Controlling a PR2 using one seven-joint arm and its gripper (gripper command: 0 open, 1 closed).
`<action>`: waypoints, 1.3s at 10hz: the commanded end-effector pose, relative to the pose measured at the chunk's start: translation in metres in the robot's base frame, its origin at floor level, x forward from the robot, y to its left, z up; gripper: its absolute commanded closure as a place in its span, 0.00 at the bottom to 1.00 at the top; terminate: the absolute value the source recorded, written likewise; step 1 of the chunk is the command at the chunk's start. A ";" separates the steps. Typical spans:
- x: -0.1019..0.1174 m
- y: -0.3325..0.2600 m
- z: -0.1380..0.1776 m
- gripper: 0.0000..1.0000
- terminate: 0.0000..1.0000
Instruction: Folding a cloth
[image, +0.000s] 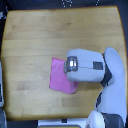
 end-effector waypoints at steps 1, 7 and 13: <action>0.003 0.068 -0.013 1.00 0.00; 0.041 0.116 -0.029 1.00 0.00; 0.018 0.145 -0.051 1.00 0.00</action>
